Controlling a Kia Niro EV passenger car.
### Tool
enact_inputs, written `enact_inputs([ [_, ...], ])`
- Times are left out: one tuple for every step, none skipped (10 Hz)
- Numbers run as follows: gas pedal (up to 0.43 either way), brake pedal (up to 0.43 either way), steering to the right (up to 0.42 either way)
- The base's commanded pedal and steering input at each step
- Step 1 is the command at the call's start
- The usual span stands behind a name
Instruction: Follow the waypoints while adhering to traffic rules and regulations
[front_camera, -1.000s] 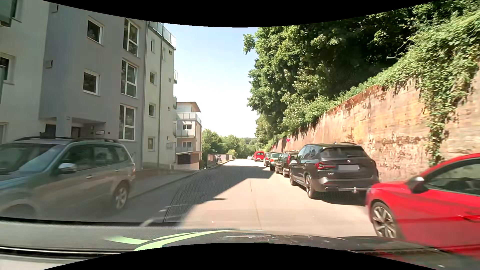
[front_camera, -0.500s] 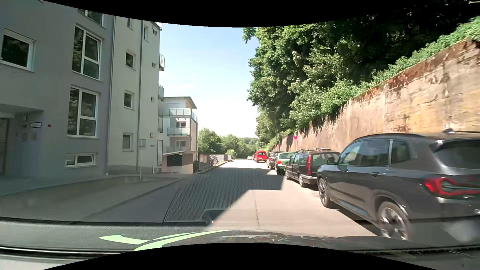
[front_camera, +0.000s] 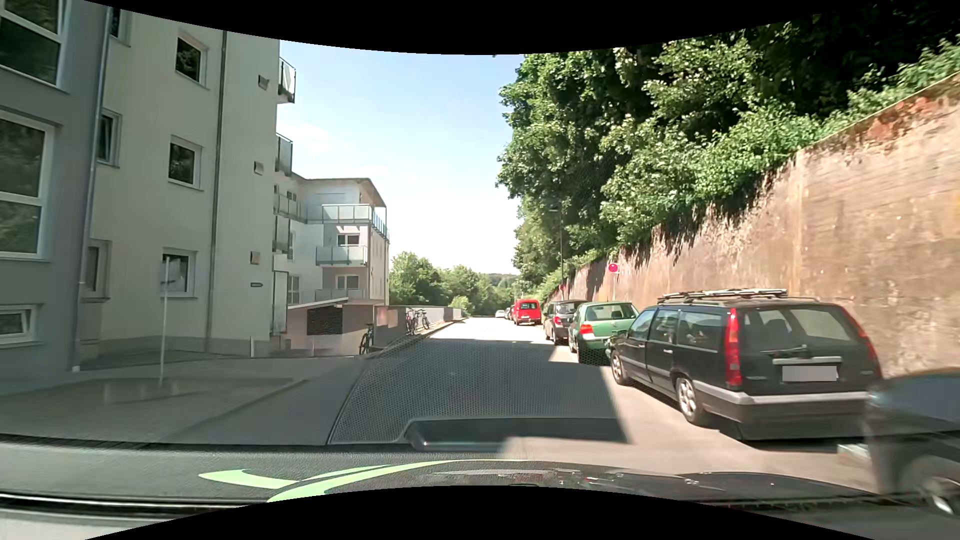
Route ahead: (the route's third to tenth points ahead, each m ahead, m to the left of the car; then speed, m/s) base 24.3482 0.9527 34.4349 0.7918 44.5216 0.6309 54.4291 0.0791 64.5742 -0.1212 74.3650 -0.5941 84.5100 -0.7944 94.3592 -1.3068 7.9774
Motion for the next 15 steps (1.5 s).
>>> enact_inputs([
  [0.047,0.000,0.000],
  [0.047,0.000,0.000],
  [0.047,0.000,0.000],
  [0.047,0.000,0.000],
  [0.047,0.000,0.000],
  [0.047,0.000,0.000],
  [0.047,0.000,0.000],
  [0.047,0.000,0.000],
  [0.047,0.000,0.000],
  [0.047,0.000,0.000],
  [0.047,0.000,0.000],
  [0.047,0.000,0.000],
  [0.047,0.000,0.000],
  [0.067,0.000,0.000],
  [0.067,0.000,0.000],
])
